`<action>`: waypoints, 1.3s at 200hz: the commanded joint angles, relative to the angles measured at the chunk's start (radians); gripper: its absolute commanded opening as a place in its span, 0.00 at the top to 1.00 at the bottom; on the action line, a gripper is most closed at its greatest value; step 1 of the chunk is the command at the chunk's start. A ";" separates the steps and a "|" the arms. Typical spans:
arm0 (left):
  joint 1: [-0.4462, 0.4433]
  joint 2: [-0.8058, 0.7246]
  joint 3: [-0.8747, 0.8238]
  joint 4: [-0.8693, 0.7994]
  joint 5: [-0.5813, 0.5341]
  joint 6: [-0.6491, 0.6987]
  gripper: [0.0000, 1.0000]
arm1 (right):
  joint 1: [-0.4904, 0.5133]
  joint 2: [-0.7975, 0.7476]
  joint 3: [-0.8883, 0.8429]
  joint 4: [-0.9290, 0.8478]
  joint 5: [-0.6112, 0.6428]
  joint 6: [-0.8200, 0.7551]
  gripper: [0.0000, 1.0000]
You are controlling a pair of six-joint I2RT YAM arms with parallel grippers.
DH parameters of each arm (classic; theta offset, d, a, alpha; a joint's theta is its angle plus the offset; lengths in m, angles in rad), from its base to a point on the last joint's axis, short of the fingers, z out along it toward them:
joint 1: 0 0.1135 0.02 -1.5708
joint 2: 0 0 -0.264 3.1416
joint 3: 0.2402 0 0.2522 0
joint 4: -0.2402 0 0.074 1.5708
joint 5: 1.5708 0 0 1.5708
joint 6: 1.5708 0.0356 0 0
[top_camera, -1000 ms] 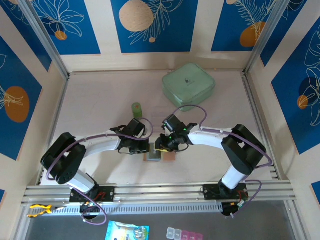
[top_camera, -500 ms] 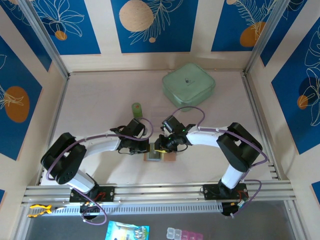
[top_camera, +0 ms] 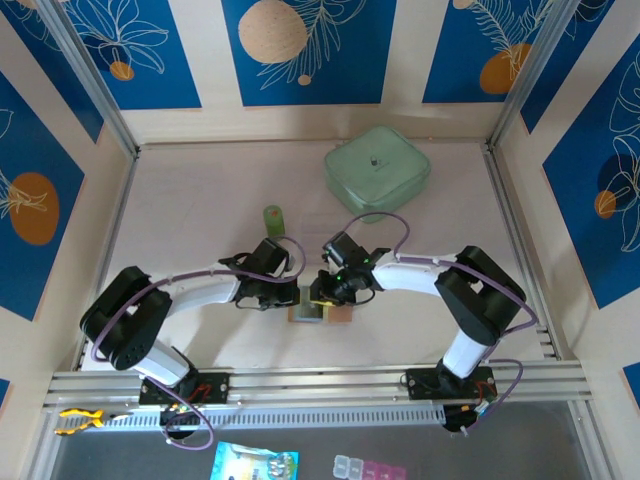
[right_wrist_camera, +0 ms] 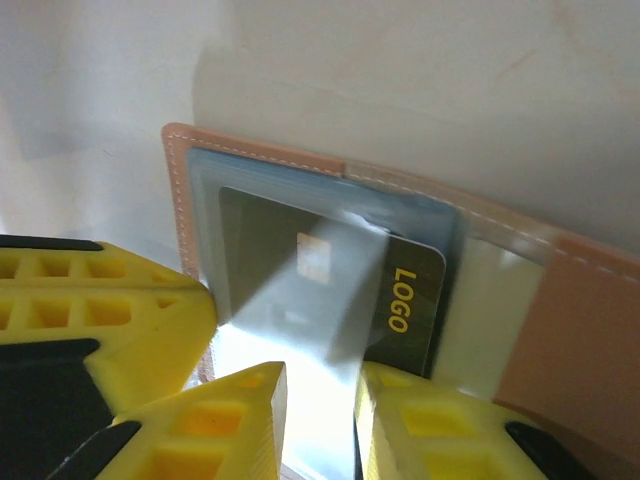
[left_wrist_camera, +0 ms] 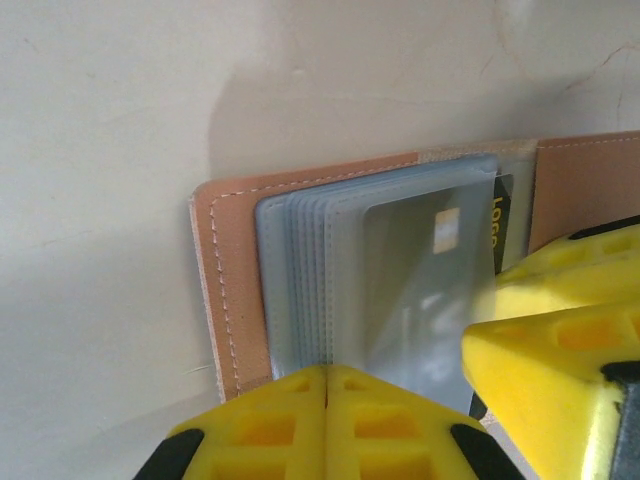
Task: Take the credit cards out of the card holder
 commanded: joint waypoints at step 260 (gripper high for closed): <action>-0.039 -0.113 0.115 -0.200 -0.098 -0.019 0.94 | -0.036 -0.120 -0.074 -0.087 0.022 -0.006 0.70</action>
